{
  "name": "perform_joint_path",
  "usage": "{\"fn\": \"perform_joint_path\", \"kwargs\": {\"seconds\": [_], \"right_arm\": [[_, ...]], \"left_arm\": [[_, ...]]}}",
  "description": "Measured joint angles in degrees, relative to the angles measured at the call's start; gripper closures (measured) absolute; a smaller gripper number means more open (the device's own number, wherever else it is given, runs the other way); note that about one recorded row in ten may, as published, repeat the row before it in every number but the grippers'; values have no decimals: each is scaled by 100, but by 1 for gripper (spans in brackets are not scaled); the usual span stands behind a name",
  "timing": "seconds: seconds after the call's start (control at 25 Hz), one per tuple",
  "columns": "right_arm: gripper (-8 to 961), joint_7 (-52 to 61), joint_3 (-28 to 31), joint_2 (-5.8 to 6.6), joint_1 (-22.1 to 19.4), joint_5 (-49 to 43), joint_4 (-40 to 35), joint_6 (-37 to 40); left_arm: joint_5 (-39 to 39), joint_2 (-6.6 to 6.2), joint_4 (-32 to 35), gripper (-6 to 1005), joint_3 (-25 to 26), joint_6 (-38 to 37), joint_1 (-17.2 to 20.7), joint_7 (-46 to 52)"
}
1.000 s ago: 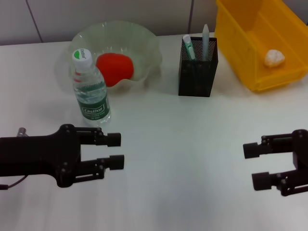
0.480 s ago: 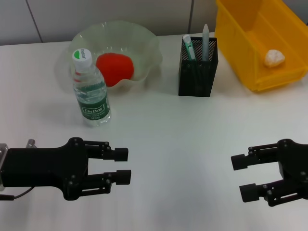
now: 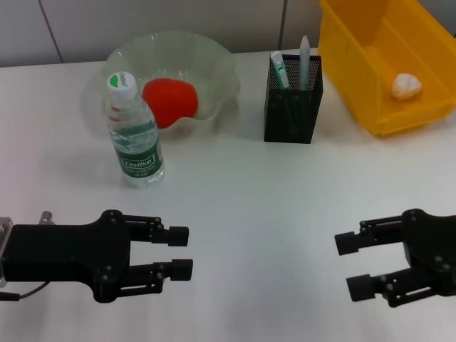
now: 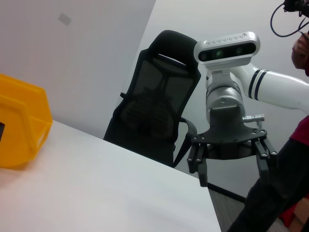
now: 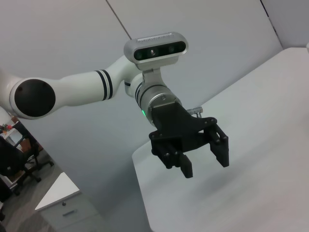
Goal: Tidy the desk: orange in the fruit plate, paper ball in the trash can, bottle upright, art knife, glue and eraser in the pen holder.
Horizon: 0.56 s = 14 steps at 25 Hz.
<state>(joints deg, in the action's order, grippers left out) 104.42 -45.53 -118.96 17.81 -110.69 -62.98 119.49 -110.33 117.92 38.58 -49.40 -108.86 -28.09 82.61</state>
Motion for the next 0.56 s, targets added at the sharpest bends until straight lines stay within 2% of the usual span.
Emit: {"fn": "perform_joint_path", "kwargs": {"seconds": [0.24,0.56], "right_arm": [[192,-140,1,-3,197,-5,303,-57],[192,-148,1,-15,181,1,321,-11]], "left_arm": [[0,-37,10,503,1,0,16,0],[0,-47,18,503,9,-3,87,0]]}}
